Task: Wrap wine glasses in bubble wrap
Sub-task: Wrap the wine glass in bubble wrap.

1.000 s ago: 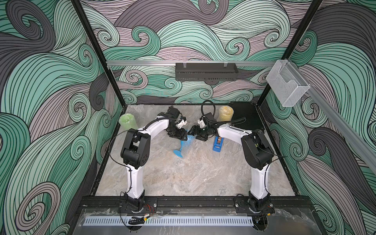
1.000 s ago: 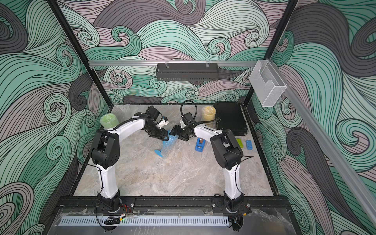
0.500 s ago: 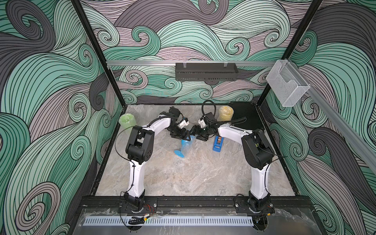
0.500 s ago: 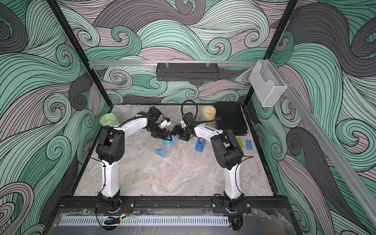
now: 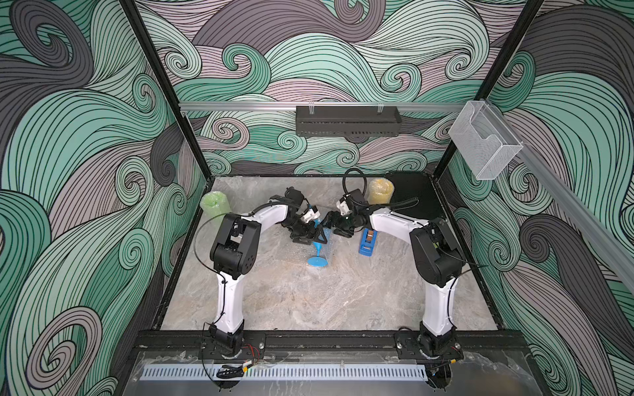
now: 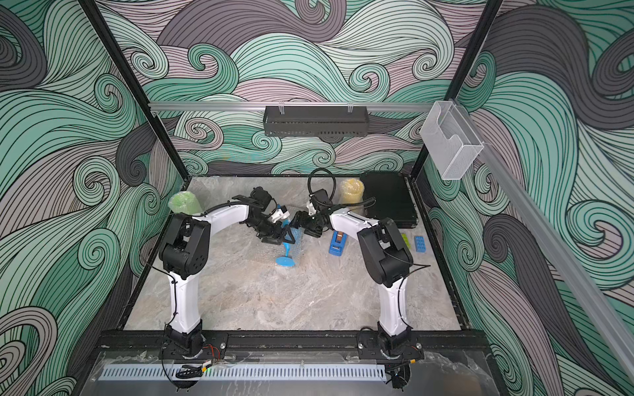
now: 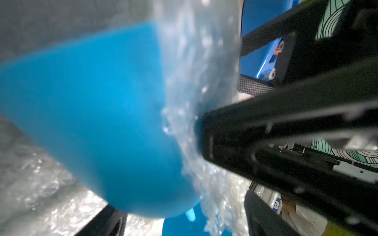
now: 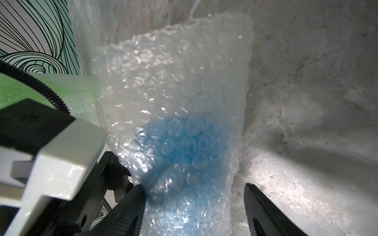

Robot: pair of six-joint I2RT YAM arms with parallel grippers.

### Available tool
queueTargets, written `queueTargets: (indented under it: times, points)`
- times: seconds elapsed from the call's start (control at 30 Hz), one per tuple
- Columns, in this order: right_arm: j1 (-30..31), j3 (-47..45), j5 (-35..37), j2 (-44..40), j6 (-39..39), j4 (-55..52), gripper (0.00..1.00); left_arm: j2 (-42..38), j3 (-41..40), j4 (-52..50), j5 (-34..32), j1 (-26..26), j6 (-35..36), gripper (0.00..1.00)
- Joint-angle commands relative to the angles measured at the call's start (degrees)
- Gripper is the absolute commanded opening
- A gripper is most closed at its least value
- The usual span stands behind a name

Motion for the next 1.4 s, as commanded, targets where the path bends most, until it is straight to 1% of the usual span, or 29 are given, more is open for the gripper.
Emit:
queueTargets:
  times: [0.0,0.17,0.3,0.33,0.43,0.47,0.6,0.7,0.83,0.97,1.13,1.37]
  points:
    - [-0.1,-2.56,2.01,-1.01,-0.74,-3.37,0.78,-3.33,0.81,4.13,0.46,-0.31,-4.45,0.91]
    - [0.16,-3.12,2.38,-0.94,0.24,-3.12,0.78,-0.16,3.76,2.6,-2.23,-0.37,-5.88,0.9]
    - [0.47,-2.25,2.47,-0.61,0.66,-3.43,0.78,1.98,5.44,0.46,-6.01,-0.35,-5.59,0.77]
    - [0.5,-1.88,2.36,-0.51,0.9,-3.45,0.78,2.02,5.57,0.27,-6.97,-0.34,-5.7,0.72]
    - [0.51,-0.9,2.29,-0.09,1.83,-3.28,0.79,2.01,5.36,0.26,-7.72,-0.31,-5.77,0.62]
    - [0.48,-0.55,2.41,0.02,2.14,-3.21,0.79,2.08,5.34,0.23,-7.58,-0.33,-5.77,0.59]
    - [0.47,0.83,1.28,0.05,2.77,-2.92,0.8,2.51,5.54,0.16,-7.68,-0.31,-5.63,0.55]
    - [0.52,0.89,0.74,-1.33,2.23,-3.09,0.81,3.01,5.97,-0.17,-8.15,-0.26,-5.62,0.49]
    - [0.04,-1.39,0.16,-4.58,0.97,-2.85,0.81,3.4,6.54,-0.46,-7.76,-0.05,-6.05,0.46]
    - [-0.66,-4.22,-0.21,-6.52,1.14,-0.72,0.82,3.41,6.76,-0.57,-7.19,0.04,-6.39,0.45]
    - [-1.5,-3.65,-0.8,-5.29,1.48,0.74,0.84,3.5,7.12,-0.84,-6.39,0.11,-6.49,0.45]
    - [-1.68,1.07,0.17,-0.46,0.23,-1.6,0.85,3.22,7.21,-0.83,-5.45,0.1,-6.95,0.45]
